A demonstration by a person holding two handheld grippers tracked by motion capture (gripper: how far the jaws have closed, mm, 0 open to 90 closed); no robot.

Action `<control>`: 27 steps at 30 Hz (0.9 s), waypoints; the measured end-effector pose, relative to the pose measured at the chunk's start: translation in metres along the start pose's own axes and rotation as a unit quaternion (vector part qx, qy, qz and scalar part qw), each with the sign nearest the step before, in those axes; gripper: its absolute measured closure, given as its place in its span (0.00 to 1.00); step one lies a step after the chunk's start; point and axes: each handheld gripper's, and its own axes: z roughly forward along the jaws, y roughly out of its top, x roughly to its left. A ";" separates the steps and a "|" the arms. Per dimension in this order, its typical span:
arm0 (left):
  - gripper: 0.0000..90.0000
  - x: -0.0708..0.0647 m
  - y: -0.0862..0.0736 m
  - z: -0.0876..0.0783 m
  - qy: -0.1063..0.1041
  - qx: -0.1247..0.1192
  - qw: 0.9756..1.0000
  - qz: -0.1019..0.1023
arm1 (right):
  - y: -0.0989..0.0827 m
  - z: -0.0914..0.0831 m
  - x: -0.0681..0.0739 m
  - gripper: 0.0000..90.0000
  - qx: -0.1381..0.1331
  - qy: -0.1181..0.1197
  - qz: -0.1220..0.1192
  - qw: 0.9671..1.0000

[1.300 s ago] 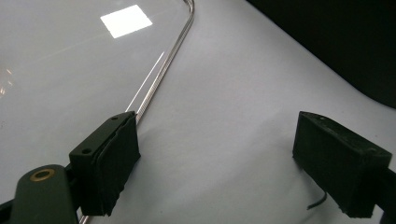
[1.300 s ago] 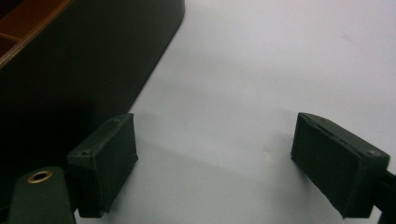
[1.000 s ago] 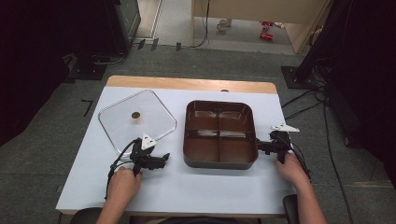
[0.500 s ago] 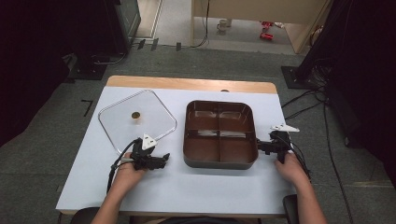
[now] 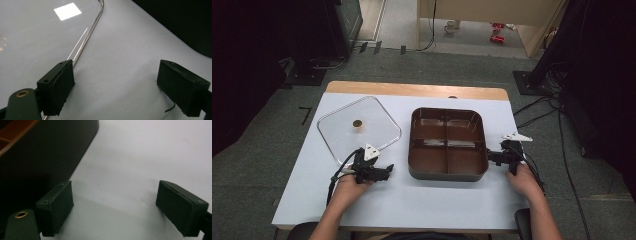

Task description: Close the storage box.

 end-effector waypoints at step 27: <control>0.27 -0.006 0.020 -0.003 -0.021 0.036 0.998 0.041 | 0.000 0.000 0.000 0.15 0.000 0.000 0.000 1.000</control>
